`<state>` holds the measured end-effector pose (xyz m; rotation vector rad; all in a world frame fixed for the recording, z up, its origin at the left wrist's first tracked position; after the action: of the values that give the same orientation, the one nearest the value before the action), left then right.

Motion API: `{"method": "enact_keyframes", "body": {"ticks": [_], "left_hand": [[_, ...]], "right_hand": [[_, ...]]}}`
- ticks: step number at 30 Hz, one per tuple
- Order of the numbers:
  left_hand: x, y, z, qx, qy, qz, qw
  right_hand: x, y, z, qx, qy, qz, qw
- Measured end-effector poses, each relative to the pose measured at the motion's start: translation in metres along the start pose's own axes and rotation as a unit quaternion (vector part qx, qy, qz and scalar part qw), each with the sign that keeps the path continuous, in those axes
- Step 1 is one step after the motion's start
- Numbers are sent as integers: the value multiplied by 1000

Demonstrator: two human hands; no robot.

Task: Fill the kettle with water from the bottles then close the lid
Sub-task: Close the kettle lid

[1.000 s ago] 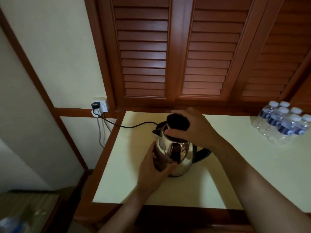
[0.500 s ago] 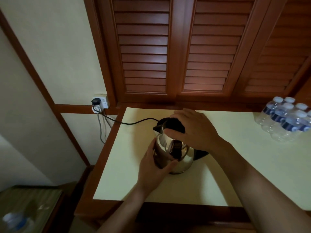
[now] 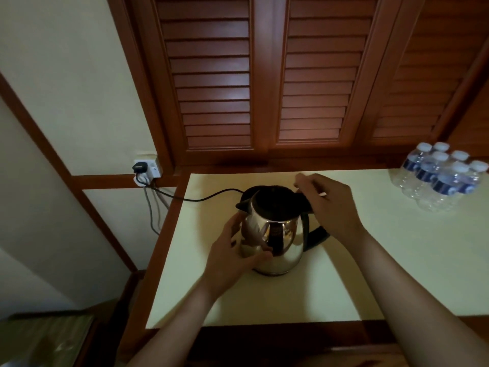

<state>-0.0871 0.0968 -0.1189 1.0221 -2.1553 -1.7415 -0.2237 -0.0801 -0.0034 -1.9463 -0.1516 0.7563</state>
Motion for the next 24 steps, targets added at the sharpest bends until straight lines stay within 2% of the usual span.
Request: {"method": "enact_keyframes", "body": {"ticks": [4,8,14,19,24], "left_hand": [[-2,8,-13,-7,-11,-10,1000],[6,3,-13,-54,-12,17,998],[14,9,-9,-55,19,44,997],[7,18,-19,-36,23,56,998],[-8,32,-43,-8,30,43,999]], "right_hand": [[-10,34,-2,134,60,-149,978],[0,55,4,200,22,-220,955],[11,78,3,354,38,-321,878],[12,75,-5,359,42,-356,861],[13,58,-26,326,48,-395,858]]}}
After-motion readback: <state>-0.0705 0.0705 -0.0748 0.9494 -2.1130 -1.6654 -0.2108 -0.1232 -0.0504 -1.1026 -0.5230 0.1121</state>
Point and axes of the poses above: each hand's wrist, its own z-axis away from the middle knuckle, its own x-axis out of the palm, y = z × x, the point moved 4 cm from there along -z, towards the middle knuckle, and after that the axes turned 10 degrees about x, right-handed, at the moved point
